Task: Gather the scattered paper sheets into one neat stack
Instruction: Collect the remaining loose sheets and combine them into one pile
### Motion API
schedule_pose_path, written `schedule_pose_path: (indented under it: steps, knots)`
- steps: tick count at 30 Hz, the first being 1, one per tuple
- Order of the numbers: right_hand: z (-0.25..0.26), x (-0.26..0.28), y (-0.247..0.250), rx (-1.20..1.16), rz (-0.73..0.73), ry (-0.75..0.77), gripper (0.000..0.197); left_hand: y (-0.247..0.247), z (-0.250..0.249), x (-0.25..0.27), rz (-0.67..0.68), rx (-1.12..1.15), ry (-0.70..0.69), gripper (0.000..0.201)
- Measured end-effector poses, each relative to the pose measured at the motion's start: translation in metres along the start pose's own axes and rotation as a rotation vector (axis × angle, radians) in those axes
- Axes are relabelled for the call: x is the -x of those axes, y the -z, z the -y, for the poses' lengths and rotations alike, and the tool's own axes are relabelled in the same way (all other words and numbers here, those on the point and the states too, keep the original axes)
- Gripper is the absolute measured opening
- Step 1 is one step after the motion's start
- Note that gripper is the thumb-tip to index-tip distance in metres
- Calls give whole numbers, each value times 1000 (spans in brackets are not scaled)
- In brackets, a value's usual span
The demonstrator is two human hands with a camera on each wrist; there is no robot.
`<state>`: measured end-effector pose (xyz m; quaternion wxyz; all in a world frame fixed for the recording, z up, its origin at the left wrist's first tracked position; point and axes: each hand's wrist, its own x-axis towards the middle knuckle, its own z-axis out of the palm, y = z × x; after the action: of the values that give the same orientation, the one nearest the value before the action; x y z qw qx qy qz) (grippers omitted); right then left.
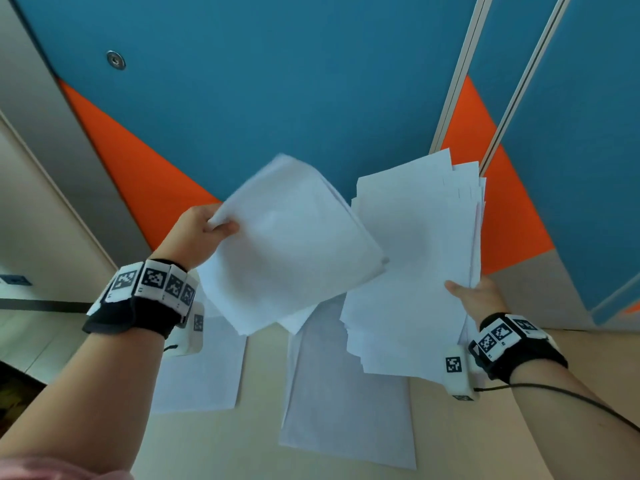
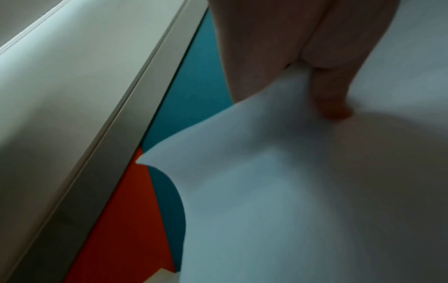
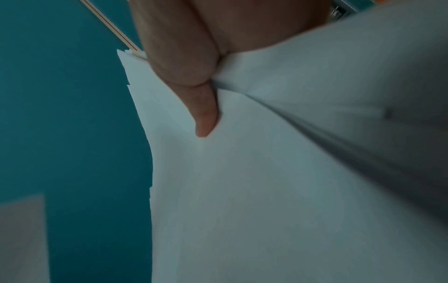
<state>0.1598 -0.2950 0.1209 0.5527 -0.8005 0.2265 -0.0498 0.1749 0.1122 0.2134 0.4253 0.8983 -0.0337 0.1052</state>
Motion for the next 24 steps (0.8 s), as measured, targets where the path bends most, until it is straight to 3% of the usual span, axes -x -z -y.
schedule_pose_path:
  steps: [5, 8, 12, 18, 24]
  knots:
    - [13, 12, -4, -27, 34, 46, 16, 13, -10, -6, 3, 447, 128, 21]
    - [20, 19, -10, -77, 88, 63, 14, 10, -5, -11, -18, 565, 264, 16]
    - [18, 27, -19, -154, 172, 21, 35, -5, 12, -10, -42, 529, 456, 40]
    - [17, 38, -19, -198, 237, -21, 38, 4, 22, -18, -47, 429, 490, 43]
    - [10, 53, -40, -288, 264, -126, 40, -48, 13, 0, 81, 70, 571, 52]
